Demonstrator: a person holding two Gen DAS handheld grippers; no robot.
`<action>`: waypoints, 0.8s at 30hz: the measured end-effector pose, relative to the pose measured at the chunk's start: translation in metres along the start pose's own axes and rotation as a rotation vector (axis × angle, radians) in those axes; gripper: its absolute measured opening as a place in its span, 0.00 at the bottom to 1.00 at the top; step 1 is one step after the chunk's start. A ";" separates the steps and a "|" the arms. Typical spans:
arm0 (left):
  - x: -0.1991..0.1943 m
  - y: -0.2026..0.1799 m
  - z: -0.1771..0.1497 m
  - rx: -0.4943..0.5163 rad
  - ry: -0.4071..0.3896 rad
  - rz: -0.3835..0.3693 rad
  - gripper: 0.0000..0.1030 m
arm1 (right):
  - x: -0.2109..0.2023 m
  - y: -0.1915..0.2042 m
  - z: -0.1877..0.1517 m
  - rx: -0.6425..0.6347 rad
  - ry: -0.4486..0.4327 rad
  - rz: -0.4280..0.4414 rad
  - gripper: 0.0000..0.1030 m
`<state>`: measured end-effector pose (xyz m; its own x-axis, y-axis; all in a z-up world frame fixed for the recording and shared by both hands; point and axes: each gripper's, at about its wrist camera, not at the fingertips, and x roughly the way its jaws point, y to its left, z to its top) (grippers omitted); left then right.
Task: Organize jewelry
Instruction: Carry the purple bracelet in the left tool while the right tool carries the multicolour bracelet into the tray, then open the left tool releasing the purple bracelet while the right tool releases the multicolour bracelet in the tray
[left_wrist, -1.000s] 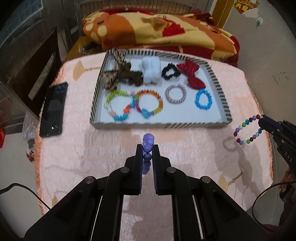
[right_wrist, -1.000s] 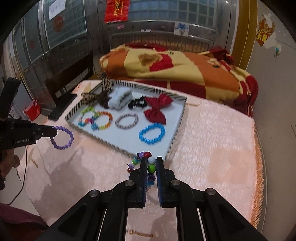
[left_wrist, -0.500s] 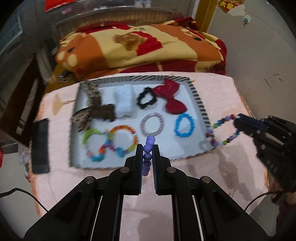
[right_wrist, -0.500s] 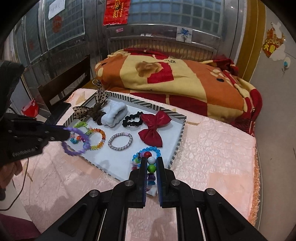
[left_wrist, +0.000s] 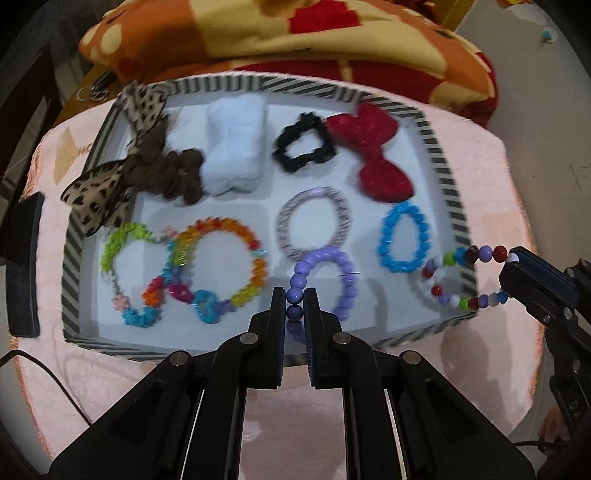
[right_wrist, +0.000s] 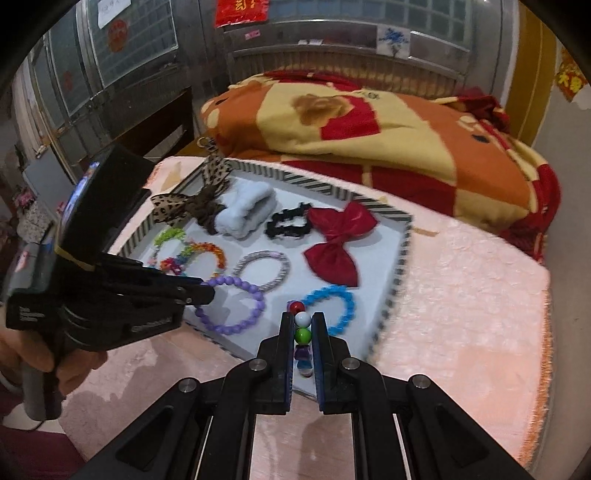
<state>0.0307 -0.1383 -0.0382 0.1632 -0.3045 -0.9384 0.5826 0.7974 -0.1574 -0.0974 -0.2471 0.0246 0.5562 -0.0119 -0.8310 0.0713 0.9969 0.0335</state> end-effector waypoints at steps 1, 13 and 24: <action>0.001 0.004 0.000 -0.004 0.002 0.009 0.08 | 0.004 0.002 0.001 0.006 0.004 0.015 0.08; 0.004 0.021 -0.004 -0.012 -0.004 0.054 0.08 | 0.056 -0.017 -0.017 0.077 0.163 0.027 0.08; 0.005 0.007 -0.009 0.029 -0.006 0.098 0.35 | 0.059 -0.018 -0.017 0.049 0.167 -0.052 0.30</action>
<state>0.0286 -0.1295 -0.0469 0.2250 -0.2289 -0.9471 0.5861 0.8083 -0.0562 -0.0802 -0.2646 -0.0348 0.4054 -0.0464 -0.9129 0.1387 0.9903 0.0113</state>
